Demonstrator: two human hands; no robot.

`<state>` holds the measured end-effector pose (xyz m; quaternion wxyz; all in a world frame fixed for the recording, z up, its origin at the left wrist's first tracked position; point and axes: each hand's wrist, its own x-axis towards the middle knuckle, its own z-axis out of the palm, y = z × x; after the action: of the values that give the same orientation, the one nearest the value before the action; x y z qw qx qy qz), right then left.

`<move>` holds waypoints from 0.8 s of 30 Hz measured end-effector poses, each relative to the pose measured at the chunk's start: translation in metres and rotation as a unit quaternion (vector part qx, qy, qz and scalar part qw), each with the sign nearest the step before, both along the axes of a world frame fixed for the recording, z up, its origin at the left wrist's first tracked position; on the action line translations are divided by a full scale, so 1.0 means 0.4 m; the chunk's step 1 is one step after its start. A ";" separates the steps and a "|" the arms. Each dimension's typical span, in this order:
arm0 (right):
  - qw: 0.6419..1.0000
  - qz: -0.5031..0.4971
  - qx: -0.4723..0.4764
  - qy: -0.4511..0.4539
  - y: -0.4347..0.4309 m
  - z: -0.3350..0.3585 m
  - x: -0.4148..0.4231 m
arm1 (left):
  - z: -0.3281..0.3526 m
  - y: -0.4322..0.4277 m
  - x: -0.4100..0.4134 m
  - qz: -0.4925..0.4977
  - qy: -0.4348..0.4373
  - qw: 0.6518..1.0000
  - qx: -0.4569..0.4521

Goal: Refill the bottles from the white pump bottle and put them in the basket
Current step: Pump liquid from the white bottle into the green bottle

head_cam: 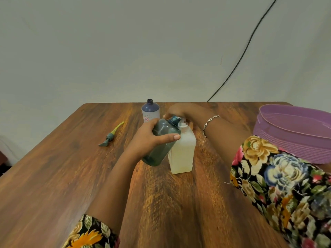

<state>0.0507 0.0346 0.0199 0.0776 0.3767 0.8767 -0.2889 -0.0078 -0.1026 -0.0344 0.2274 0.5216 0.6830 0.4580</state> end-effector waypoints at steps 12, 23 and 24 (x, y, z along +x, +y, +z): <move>0.994 -0.034 -0.095 0.043 0.013 0.008 0.003 | 0.000 0.002 -0.005 0.004 0.001 1.000 -0.005; 1.000 -0.014 0.003 0.000 0.022 -0.031 -0.011 | -0.008 0.002 -0.004 -0.015 0.013 1.000 -0.021; 1.000 -0.006 -0.013 0.003 0.020 -0.021 -0.008 | -0.004 0.003 -0.004 -0.013 0.012 1.000 -0.019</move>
<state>0.0476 0.0427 0.0116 0.0780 0.3798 0.8710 -0.3016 -0.0093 -0.1012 -0.0360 0.2352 0.5314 0.6876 0.4353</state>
